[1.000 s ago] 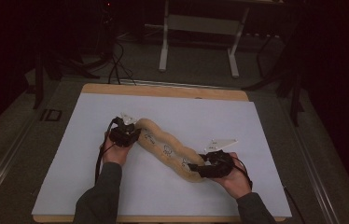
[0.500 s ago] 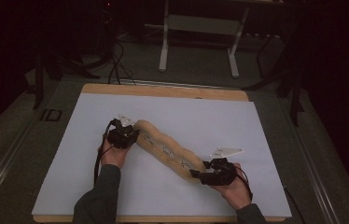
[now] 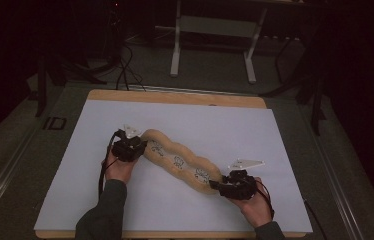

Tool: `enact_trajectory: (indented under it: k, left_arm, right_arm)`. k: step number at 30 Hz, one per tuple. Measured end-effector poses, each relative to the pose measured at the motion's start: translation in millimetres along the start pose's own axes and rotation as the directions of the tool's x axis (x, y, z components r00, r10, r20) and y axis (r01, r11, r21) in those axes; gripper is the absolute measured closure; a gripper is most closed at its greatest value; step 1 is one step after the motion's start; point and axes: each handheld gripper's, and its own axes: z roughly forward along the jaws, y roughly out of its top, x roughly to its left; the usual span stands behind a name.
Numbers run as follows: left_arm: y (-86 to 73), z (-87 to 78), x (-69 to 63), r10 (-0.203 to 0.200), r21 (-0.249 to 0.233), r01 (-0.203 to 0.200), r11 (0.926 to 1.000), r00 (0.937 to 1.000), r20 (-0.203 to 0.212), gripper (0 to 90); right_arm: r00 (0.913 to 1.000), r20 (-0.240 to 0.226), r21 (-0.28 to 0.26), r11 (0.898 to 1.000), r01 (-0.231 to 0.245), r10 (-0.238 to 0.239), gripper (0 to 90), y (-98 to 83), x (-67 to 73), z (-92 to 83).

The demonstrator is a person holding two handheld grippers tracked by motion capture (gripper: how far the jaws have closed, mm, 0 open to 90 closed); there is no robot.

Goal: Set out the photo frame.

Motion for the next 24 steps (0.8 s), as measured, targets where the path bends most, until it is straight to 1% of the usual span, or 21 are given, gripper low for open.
enact_trajectory:
  k: [3, 7, 10, 14, 24]
  left_arm:
    - [-2.1, -1.3, -0.1, -0.013, -0.005, 0.013, 0.9999, 0.9999, -0.002, 74.1]
    - [-4.0, -3.9, -0.7, -0.026, -0.001, 0.026, 0.9996, 0.9996, -0.004, 74.1]
    - [-6.0, -5.9, -1.5, -0.035, -0.005, 0.035, 0.9994, 0.9994, -0.001, 74.1]
    - [-9.2, -8.5, -3.3, -0.052, -0.015, 0.052, 0.9985, 0.9986, -0.007, 74.1]
    - [-9.8, -11.9, -8.3, -0.083, -0.022, 0.083, 0.9963, 0.9959, -0.035, 74.3]
  right_arm:
    - [0.9996, 0.029, -0.008, 1.000, 0.004, -0.004, 64.9, 1.3, -0.5, 0.3]
    - [0.9985, 0.055, -0.014, 1.000, 0.005, -0.005, 65.2, 3.1, -3.1, 0.6]
    - [0.9973, 0.072, -0.026, 1.000, -0.007, 0.009, 65.2, 4.1, -7.5, 0.5]
    - [0.9959, 0.089, -0.032, 0.999, -0.009, 0.012, 65.3, 4.9, -9.7, 0.9]
    - [0.9924, 0.122, -0.037, 0.999, 0.020, -0.015, 65.6, 9.4, -14.0, 1.0]
